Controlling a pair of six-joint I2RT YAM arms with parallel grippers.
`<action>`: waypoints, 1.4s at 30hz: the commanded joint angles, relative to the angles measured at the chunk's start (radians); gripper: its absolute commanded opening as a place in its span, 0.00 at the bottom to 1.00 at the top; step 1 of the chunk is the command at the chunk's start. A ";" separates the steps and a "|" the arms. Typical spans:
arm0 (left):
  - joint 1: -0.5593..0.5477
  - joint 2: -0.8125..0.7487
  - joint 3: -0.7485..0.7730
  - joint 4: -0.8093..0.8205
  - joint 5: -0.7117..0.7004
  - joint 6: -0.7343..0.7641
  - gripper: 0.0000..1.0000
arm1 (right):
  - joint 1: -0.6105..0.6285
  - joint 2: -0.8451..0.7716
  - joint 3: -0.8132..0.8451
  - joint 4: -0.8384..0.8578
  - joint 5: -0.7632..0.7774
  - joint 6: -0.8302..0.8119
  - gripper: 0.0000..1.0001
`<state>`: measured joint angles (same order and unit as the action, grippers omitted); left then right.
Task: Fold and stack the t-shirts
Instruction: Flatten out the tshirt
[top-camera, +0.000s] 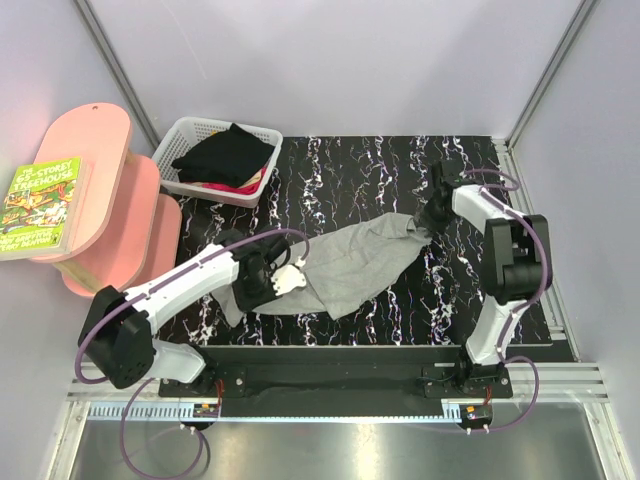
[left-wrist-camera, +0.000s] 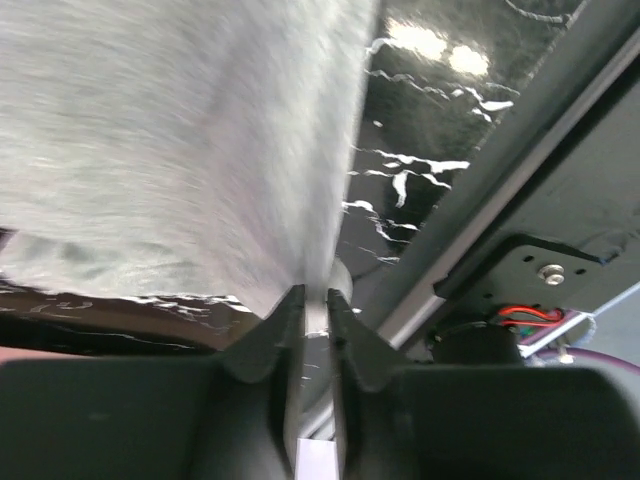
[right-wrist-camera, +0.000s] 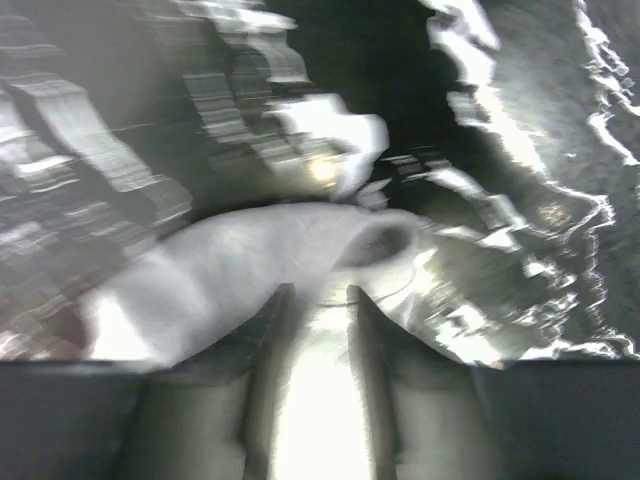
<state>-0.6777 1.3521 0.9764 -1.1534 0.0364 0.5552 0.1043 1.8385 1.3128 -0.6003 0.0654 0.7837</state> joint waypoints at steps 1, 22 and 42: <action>0.003 -0.034 -0.010 -0.031 0.056 -0.018 0.24 | -0.012 -0.031 0.072 -0.026 0.111 -0.035 0.55; 0.443 0.241 0.223 0.207 -0.001 -0.057 0.16 | 0.714 -0.415 -0.182 -0.096 0.053 -0.475 0.57; 0.443 0.260 0.225 0.166 0.072 -0.098 0.14 | 1.026 -0.231 -0.219 -0.119 0.082 -0.573 0.62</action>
<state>-0.2337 1.6745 1.1854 -0.9749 0.0742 0.4618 1.1210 1.5818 1.0939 -0.7238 0.1081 0.2382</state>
